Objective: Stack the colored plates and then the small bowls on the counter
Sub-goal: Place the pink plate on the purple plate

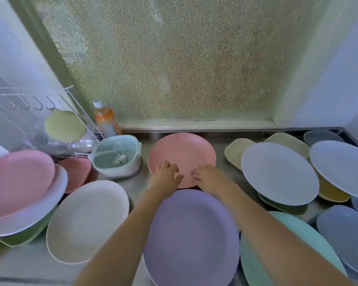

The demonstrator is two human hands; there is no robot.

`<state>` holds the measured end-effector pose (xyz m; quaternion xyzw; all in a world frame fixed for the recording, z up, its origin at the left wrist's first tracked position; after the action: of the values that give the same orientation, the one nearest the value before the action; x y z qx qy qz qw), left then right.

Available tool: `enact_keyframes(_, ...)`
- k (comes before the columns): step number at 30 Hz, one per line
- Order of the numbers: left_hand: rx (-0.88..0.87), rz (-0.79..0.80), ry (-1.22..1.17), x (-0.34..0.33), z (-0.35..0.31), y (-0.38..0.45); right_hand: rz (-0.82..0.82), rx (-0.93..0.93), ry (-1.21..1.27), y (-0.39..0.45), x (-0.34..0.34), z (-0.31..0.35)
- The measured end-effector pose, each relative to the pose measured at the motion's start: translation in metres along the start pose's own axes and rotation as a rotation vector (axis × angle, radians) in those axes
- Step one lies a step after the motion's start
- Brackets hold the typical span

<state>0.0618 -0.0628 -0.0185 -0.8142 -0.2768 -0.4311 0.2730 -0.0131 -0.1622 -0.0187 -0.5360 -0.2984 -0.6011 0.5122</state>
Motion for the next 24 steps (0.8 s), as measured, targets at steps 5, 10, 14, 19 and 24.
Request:
enact_keyframes(5,-0.048,-0.061,-0.051,-0.033,0.021,0.011,-0.077,0.145,0.048,0.007,-0.031,0.001)
enact_keyframes(10,-0.237,-0.215,-0.037,-0.03,0.019,0.011,-0.207,0.238,0.016,0.008,-0.037,0.009)
enact_keyframes(14,-0.348,-0.189,-0.144,-0.025,0.01,0.007,-0.341,0.24,-0.108,0.006,-0.036,0.018)
enact_keyframes(19,-0.455,-0.31,-0.217,0.0,0.016,-0.016,-0.449,0.217,-0.154,-0.001,-0.039,0.027)
enact_keyframes(24,-0.432,-0.33,-0.52,-0.008,0.05,-0.058,-0.61,0.094,-0.137,-0.022,-0.015,0.031)
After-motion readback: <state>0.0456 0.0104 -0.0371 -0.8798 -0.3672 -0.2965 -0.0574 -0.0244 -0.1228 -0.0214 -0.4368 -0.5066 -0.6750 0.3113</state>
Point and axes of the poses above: each hand's wrist, its own y-axis towards the middle knuckle, its own x-axis out of the back of the hand, z = x × y, the point moved 9 cm from there along y, towards the middle knuckle, and after that the axes turned 5 degrees about -y, right-handed, at the moved point
